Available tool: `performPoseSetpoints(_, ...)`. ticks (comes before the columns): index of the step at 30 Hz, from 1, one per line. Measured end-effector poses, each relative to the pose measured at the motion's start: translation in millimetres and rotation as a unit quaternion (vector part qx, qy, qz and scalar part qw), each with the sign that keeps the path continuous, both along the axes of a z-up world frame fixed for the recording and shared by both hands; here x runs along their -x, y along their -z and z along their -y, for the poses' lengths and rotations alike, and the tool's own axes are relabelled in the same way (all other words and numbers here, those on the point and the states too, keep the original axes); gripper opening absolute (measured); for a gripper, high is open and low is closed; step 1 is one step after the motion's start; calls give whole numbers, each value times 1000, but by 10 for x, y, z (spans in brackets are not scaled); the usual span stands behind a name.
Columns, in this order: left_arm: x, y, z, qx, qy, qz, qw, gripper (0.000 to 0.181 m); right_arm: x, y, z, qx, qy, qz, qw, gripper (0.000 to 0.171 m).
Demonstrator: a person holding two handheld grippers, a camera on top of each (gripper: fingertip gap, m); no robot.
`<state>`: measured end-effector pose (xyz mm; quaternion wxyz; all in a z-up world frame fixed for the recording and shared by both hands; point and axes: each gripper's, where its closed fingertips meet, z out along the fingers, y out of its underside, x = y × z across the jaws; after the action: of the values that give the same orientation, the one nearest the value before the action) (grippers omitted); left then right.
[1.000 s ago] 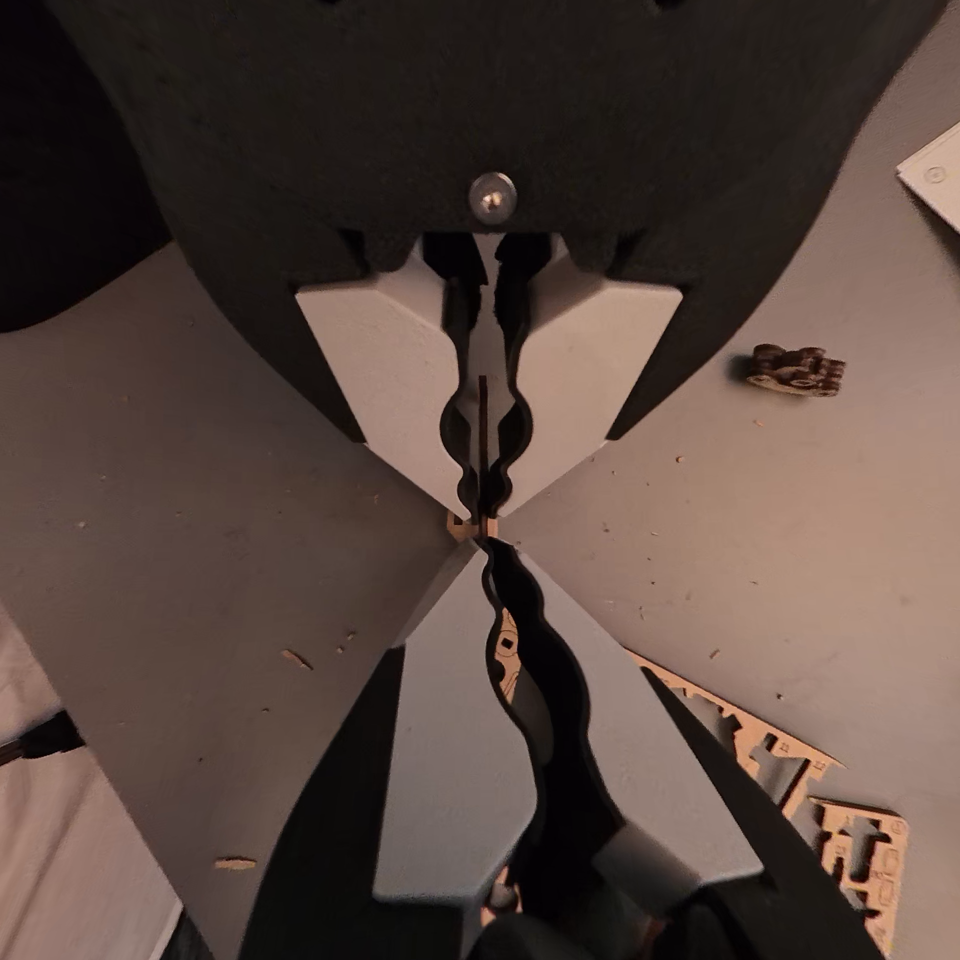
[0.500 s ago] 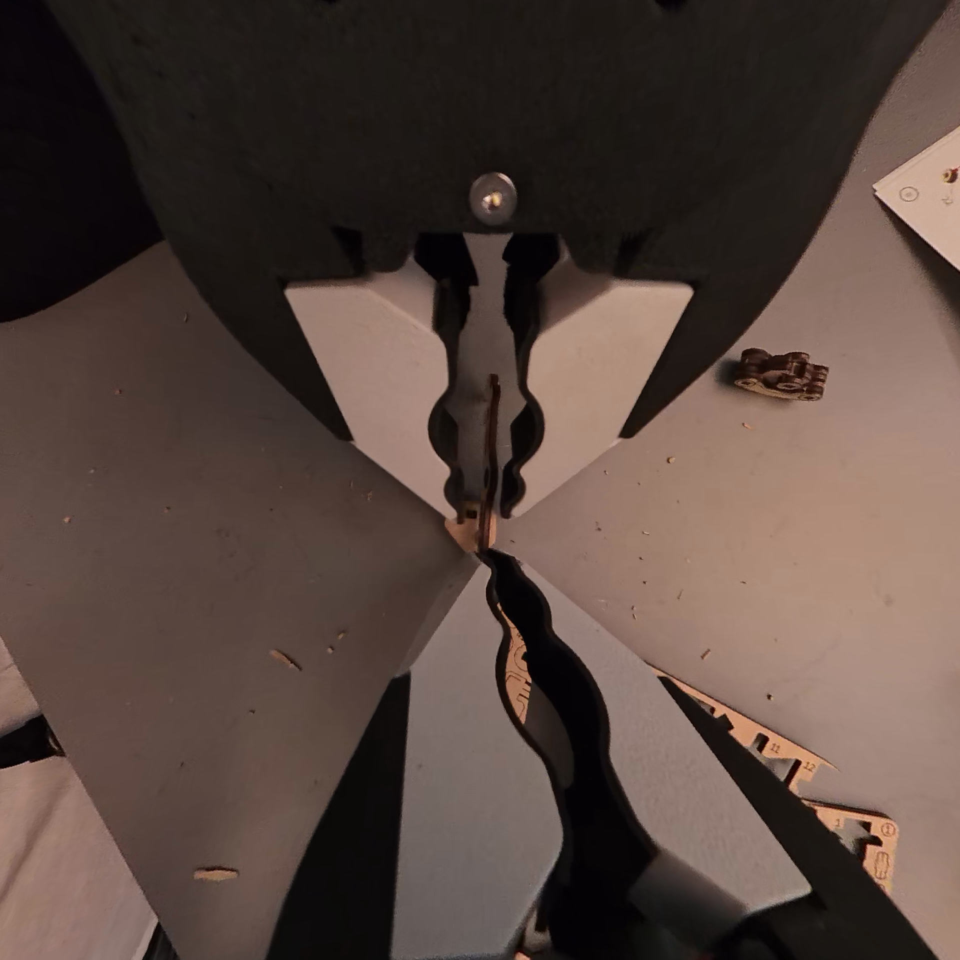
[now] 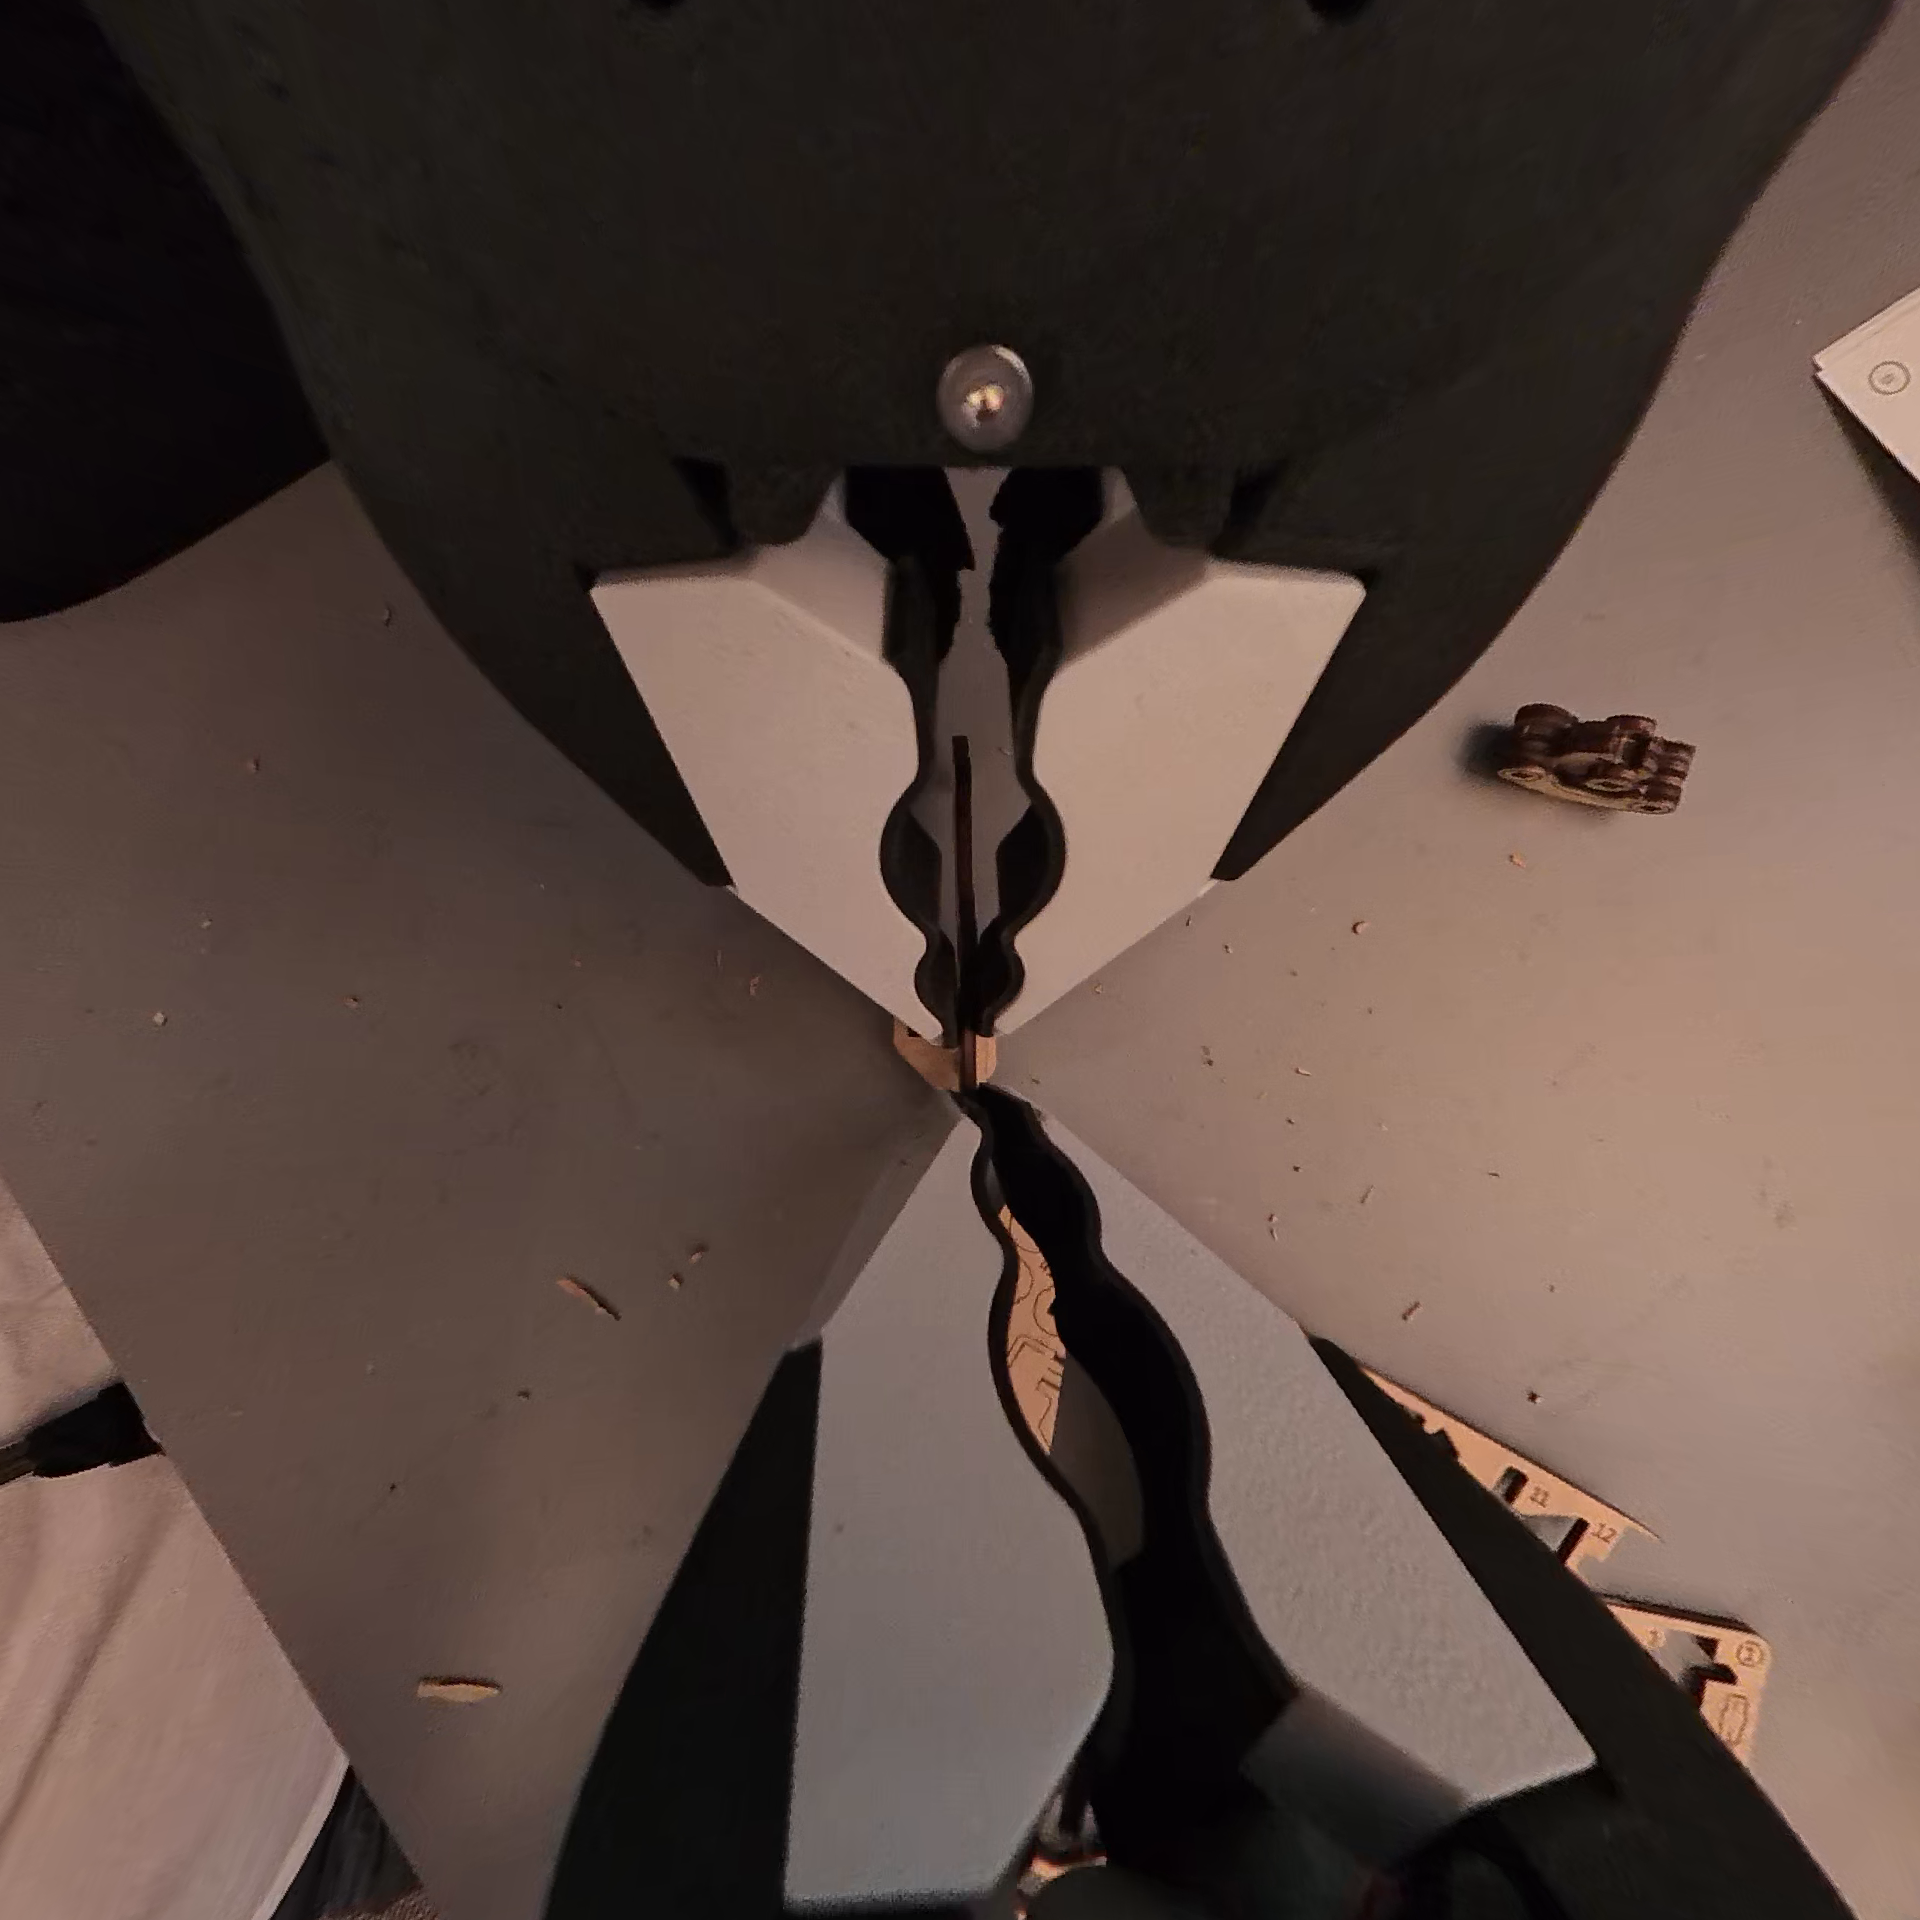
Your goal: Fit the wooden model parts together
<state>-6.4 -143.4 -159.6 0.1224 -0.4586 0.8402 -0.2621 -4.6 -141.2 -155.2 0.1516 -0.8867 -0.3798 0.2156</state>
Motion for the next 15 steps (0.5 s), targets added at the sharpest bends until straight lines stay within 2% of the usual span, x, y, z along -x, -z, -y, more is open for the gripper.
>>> performPoseSetpoints(15, 1, 9, -5, -7, 0, -7, 1000, 1, 15, 10, 11, -4, -10, -12, 1000, 3)
